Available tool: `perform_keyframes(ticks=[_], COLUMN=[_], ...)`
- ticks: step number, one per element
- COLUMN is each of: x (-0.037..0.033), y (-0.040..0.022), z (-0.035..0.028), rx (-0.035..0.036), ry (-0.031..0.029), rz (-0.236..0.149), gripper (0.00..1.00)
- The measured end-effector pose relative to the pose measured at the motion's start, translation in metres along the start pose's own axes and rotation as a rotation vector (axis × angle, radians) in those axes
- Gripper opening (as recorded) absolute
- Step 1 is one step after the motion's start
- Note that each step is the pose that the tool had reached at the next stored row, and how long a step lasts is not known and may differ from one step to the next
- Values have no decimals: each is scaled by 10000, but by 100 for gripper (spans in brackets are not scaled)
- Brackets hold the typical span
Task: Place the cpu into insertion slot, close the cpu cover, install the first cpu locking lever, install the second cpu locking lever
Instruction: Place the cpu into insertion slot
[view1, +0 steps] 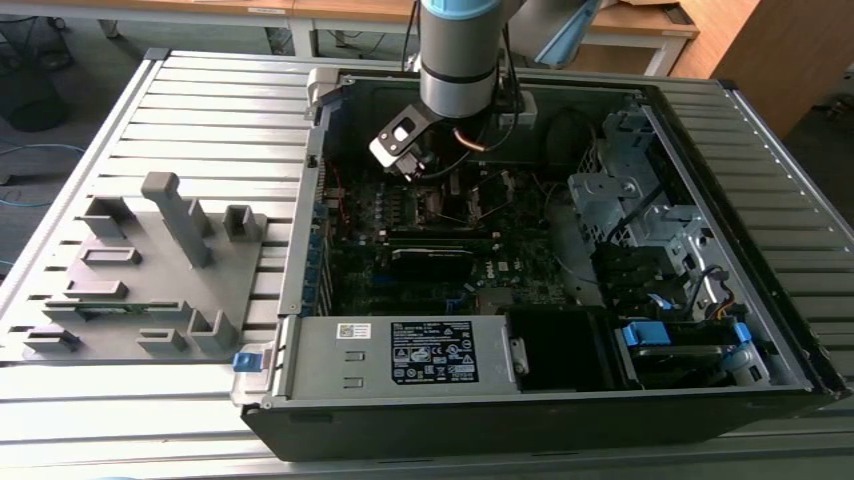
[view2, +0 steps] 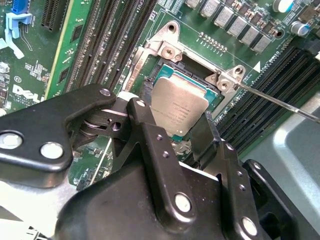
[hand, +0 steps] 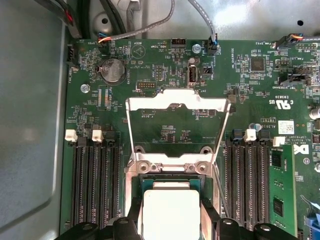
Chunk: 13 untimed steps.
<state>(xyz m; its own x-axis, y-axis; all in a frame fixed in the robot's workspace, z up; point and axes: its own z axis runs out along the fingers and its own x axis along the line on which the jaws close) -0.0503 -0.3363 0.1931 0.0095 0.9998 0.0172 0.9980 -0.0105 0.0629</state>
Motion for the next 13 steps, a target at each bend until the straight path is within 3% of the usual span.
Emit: perform_keyframes(ticks=[13], x=[-1], y=[-2], z=[24], rx=[3], ry=[-4], rz=[0], gripper=[54])
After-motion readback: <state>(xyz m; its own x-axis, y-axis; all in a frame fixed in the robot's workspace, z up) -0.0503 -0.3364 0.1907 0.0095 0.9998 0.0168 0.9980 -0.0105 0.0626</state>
